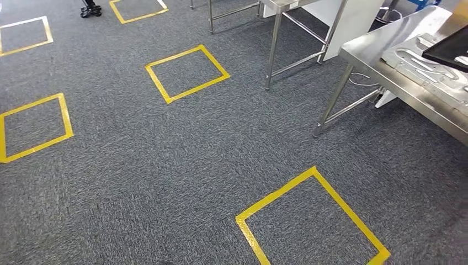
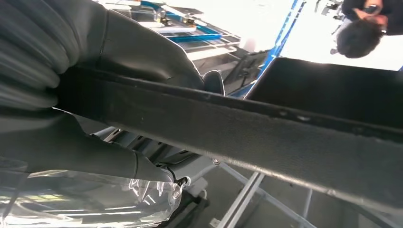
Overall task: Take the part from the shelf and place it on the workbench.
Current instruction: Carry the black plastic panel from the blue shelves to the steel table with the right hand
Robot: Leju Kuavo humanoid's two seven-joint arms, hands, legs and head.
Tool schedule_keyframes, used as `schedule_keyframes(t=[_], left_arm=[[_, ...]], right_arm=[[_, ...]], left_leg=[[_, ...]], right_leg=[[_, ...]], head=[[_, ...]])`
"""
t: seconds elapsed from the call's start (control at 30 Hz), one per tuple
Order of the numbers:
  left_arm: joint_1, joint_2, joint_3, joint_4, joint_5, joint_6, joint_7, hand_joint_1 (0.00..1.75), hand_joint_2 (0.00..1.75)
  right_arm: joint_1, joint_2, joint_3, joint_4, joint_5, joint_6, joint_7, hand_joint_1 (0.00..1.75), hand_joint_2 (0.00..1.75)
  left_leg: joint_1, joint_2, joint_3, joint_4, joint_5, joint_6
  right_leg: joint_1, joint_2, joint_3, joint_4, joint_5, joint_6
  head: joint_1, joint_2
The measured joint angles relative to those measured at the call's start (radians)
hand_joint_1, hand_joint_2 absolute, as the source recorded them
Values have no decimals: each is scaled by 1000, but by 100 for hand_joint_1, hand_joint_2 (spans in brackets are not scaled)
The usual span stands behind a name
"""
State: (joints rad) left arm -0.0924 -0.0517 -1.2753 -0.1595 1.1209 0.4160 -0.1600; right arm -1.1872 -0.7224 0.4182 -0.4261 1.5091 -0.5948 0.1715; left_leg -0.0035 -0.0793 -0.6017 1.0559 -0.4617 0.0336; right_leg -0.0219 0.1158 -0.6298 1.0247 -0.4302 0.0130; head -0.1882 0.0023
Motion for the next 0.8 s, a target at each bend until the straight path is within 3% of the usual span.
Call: schedule_keyframes(t=[0.03, 0.1, 0.13, 0.17, 0.23, 0.3, 0.33, 0.37, 0.43, 0.5, 0.57, 0.67, 0.7, 0.8], left_arm=[[1, 0, 0, 0, 8, -3, -11, 0, 175], [0, -2, 5, 0, 34, -14, -41, 0, 175], [0, -1, 11, 0, 52, -21, -53, 0, 175], [0, -2, 19, 1, 67, -29, -62, 0, 175], [3, 0, 36, 2, 86, -44, -67, 0, 175], [7, 0, 48, 2, 88, -52, -66, 0, 175], [7, 0, 50, 2, 87, -54, -65, 0, 175], [7, 0, 52, 2, 86, -55, -65, 0, 175], [7, 0, 52, 2, 85, -56, -64, 0, 175], [6, 1, 53, 2, 85, -57, -64, 0, 175], [6, 2, 53, 3, 84, -58, -64, 0, 175], [5, 2, 53, 3, 83, -61, -63, 0, 175], [5, 2, 53, 3, 83, -62, -63, 0, 175], [7, 2, 53, 4, 83, -62, -63, 0, 175]], right_arm=[[6, 4, -3, 3, -33, -4, -23, 175, 175], [31, 7, -18, 5, -127, -4, -91, 175, 175], [47, 6, -33, 5, -190, 9, -133, 175, 175], [63, 6, -51, 4, -256, 30, -175, 175, 175], [93, 10, -92, -5, -381, 81, -246, 175, 175], [130, 18, -126, -25, -453, 111, -277, 175, 175], [152, 19, -136, -38, -472, 116, -281, 175, 175], [174, 16, -144, -54, -486, 117, -281, 175, 175], [215, 2, -158, -91, -508, 113, -281, 175, 175], [241, -11, -173, -121, -519, 107, -280, 175, 175], [261, -21, -183, -142, -524, 101, -275, 175, 175], [297, -42, -190, -175, -529, 99, -261, 175, 175], [309, -49, -193, -188, -532, 99, -258, 175, 175], [337, -60, -202, -215, -541, 99, -250, 175, 175]], left_leg=[[0, -10, 10, -21, 1, 1], [1, 12, 20, -35, 3, 4], [2, 25, 25, -45, 7, 10], [4, 38, 30, -55, 12, 15], [4, 59, 35, -68, 17, 20], [3, 80, 36, -68, 16, 20], [4, 90, 36, -67, 14, 19], [4, 98, 36, -65, 12, 17], [6, 109, 36, -59, 6, 11], [2, 115, 35, -51, -1, 1], [-2, 120, 35, -49, -4, -9], [0, 115, 29, -25, -25, -26], [1, 108, 10, 15, -51, -29], [4, 93, -82, 214, -137, -31]], right_leg=[[-3, 13, -3, -1, 3, 6], [-8, 36, -6, -8, 9, 21], [-8, 26, -8, -7, 7, 27], [-6, -1, -17, 9, -5, 31], [-4, -74, -62, 103, -56, 39], [-8, -105, -118, 221, -103, 48], [-11, -110, -128, 244, -104, 52], [-14, -112, -118, 230, -88, 56], [-19, -123, -46, 102, -30, 61], [-15, -130, 11, -3, 0, 53], [-8, -126, 18, -16, -2, 38], [-12, -119, 20, -18, -1, 18], [-13, -118, 21, -20, -1, 12], [-7, -113, 21, -20, -1, 1]], head=[[0, 0], [0, 0], [0, 0], [1, 0], [1, 0], [1, 0], [1, 0], [1, 0], [1, 0], [1, 0], [0, 0], [0, 0], [0, 0], [0, 0]])
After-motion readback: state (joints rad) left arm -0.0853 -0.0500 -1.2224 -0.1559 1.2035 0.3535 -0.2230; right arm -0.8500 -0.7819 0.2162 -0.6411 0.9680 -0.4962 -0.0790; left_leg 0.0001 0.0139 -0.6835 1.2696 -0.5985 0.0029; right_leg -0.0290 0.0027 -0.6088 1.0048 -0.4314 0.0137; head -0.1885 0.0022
